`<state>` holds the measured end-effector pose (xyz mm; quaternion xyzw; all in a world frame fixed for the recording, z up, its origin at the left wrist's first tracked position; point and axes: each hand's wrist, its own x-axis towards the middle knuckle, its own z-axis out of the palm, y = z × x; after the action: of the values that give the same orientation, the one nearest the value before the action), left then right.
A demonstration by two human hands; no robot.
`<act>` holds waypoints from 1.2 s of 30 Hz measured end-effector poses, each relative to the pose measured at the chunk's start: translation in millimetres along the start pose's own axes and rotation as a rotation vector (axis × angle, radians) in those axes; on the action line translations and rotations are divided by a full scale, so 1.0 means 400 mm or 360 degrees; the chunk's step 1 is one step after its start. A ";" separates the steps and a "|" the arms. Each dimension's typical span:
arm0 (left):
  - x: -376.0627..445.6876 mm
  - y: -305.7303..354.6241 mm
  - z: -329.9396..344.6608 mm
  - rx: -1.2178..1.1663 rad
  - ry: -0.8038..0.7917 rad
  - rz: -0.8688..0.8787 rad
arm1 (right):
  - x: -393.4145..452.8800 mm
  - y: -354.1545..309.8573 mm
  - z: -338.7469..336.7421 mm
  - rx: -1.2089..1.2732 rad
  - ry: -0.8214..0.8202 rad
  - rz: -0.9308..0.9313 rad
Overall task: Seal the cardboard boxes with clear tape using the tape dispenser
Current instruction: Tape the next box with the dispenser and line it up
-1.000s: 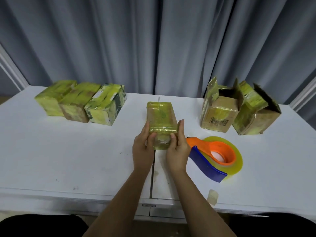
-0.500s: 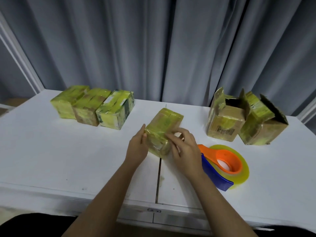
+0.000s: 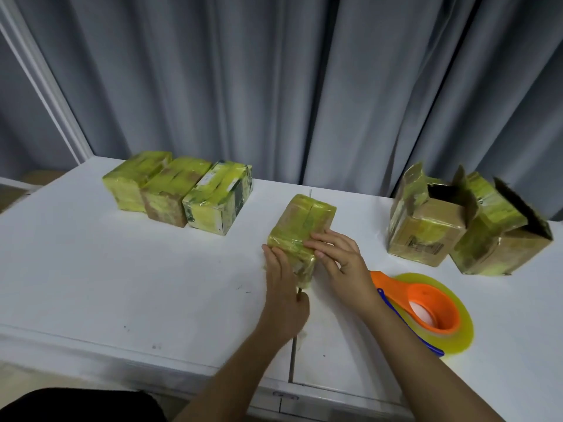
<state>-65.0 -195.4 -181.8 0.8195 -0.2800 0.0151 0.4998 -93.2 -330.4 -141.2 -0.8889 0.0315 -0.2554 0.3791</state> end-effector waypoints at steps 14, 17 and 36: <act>0.121 -0.007 -0.056 0.0233 0.0535 -0.0030 | 0.004 -0.010 -0.005 0.0017 -0.0049 0.0054; 0.131 -0.051 -0.088 -0.0155 0.0250 -0.0195 | 0.001 -0.011 0.002 0.0038 -0.0040 0.0070; 0.070 -0.021 -0.007 -0.0113 0.0399 -0.0131 | -0.002 -0.038 -0.006 0.0057 -0.0048 0.0218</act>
<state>-36.6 -202.6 -178.9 0.8037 -0.1819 0.0868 0.5599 -97.0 -320.8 -129.5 -0.8815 0.0818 -0.2160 0.4119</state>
